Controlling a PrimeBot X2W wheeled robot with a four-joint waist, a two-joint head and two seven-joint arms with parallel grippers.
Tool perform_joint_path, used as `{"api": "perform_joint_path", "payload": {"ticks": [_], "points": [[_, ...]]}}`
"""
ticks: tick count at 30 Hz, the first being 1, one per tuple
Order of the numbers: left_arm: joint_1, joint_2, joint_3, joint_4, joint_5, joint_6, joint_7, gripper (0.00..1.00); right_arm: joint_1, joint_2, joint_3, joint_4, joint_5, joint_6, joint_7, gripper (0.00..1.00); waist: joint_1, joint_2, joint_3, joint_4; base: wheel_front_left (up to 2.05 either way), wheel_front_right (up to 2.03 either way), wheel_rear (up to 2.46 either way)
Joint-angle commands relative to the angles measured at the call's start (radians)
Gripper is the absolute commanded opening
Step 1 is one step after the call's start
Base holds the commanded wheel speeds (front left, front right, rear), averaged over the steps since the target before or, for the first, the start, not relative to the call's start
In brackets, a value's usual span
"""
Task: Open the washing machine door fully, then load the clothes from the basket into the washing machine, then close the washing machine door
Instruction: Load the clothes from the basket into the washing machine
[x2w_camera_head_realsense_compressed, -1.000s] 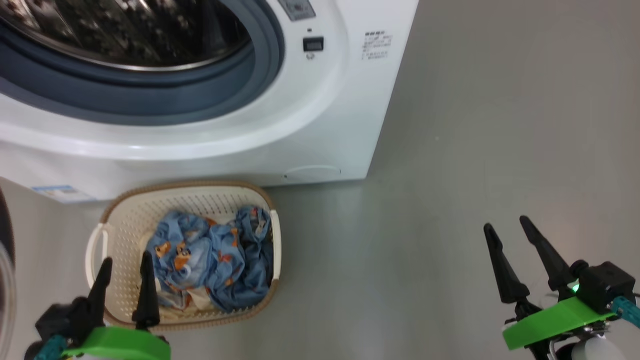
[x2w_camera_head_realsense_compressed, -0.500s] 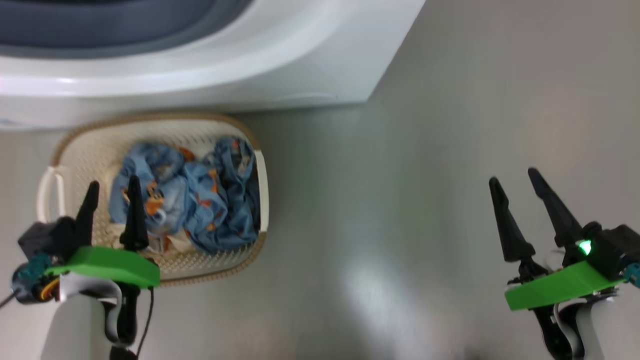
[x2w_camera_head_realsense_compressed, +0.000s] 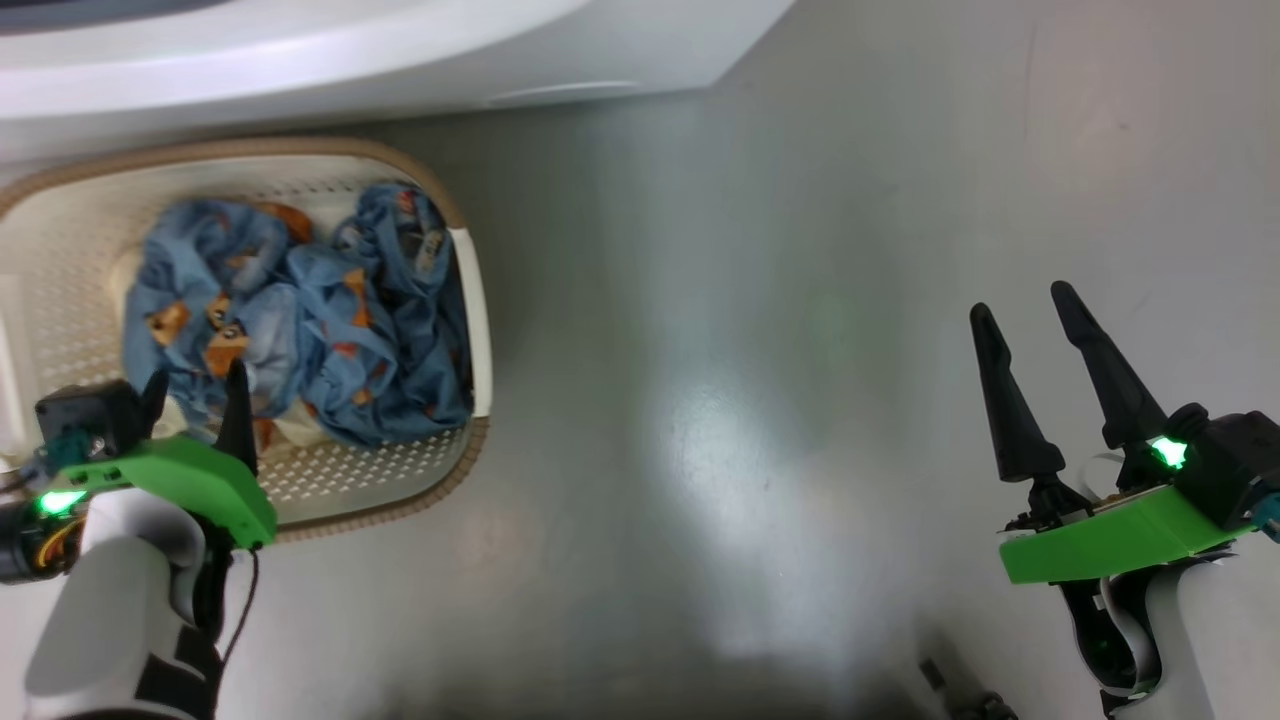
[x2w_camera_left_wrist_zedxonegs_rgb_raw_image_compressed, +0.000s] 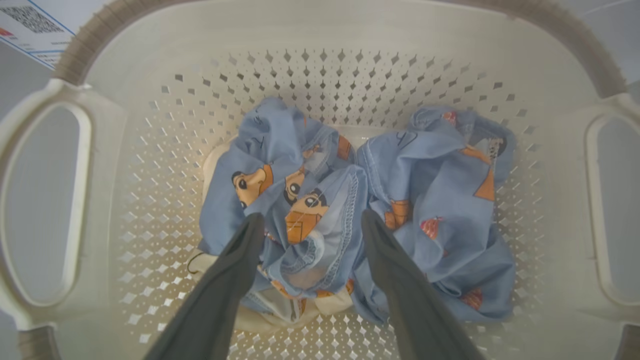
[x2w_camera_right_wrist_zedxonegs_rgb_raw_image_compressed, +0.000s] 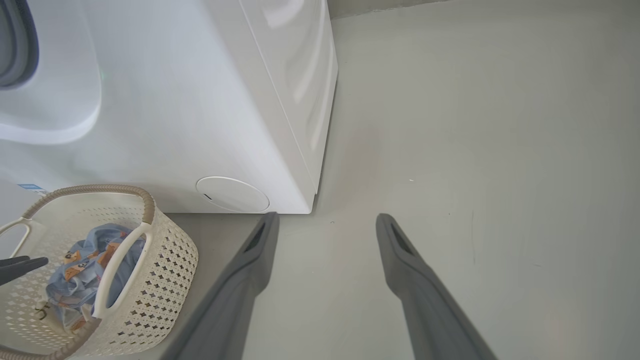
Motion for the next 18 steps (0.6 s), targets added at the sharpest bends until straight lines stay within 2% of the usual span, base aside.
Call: {"api": "perform_joint_path", "payload": {"ticks": [1,10,18], "points": [[0.005,0.048,0.02,0.018,0.013,0.007,0.012,1.0,0.027,-0.001,0.02,-0.025,-0.01,0.003,-0.005,1.0,0.0,0.0,0.027,-0.023,0.0,0.0,0.0],[-0.14,0.1,0.012,0.196,0.01,0.014,0.043,1.0,0.042,0.009,0.006,-0.047,-0.014,0.003,-0.005,1.0,0.0,0.0,0.098,-0.036,0.0,0.0,0.0],[-0.239,0.126,0.004,0.282,0.004,0.031,0.068,1.0,0.031,0.013,0.007,-0.065,-0.016,0.003,-0.005,1.0,0.0,0.0,0.17,-0.034,0.0,0.0,0.0]]}}
